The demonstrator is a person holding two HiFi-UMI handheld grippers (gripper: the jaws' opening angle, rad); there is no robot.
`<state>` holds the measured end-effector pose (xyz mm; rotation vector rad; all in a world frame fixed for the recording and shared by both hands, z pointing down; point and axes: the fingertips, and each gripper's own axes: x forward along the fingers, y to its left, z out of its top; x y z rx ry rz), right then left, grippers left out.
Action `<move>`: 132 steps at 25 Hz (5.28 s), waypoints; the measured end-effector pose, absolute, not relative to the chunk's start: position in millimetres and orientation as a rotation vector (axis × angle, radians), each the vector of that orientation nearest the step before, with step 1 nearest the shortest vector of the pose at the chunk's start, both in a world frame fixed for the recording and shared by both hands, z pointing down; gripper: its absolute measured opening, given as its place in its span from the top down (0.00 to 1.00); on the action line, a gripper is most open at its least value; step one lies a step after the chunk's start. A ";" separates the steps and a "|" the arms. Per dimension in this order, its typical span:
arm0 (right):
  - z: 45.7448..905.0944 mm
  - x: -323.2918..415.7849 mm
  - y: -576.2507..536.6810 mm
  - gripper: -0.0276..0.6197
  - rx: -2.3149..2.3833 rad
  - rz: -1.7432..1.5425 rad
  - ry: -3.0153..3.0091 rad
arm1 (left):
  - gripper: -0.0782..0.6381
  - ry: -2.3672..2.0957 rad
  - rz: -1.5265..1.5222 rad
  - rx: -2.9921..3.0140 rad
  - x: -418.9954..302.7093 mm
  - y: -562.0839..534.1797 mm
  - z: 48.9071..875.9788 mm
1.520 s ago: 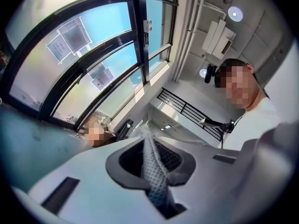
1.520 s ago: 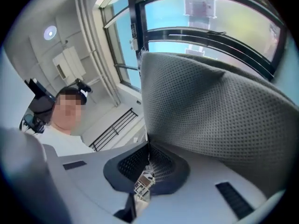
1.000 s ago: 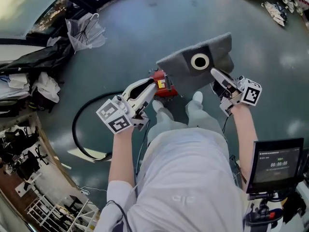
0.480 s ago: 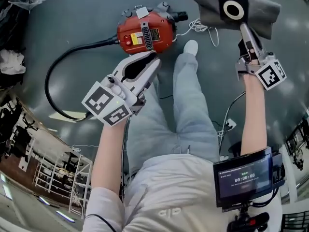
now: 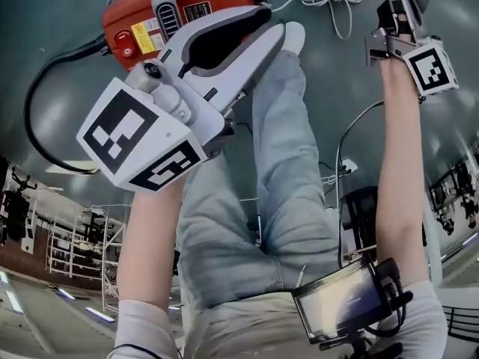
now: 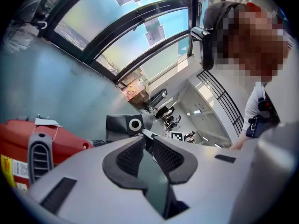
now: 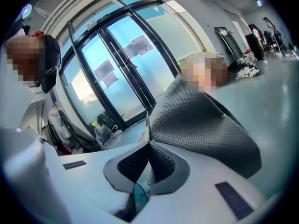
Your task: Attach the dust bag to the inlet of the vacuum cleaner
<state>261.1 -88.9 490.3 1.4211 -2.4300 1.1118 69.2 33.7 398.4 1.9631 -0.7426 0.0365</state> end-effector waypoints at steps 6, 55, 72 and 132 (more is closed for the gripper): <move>510.2 217.7 -67.6 0.93 1.109 0.807 -2.379 | 0.81 -0.732 0.085 1.970 72.4 43.2 404.2; 566.4 118.3 24.2 0.92 0.596 1.030 -2.022 | 0.84 -1.177 0.248 1.893 -55.0 59.8 475.6; 562.9 106.0 26.9 0.93 0.498 0.876 -1.969 | 0.87 -1.152 0.260 1.882 -56.3 58.8 475.6; 552.5 111.6 -59.8 0.92 0.952 1.167 -1.604 | 0.88 -0.995 0.265 1.965 -51.6 55.2 476.2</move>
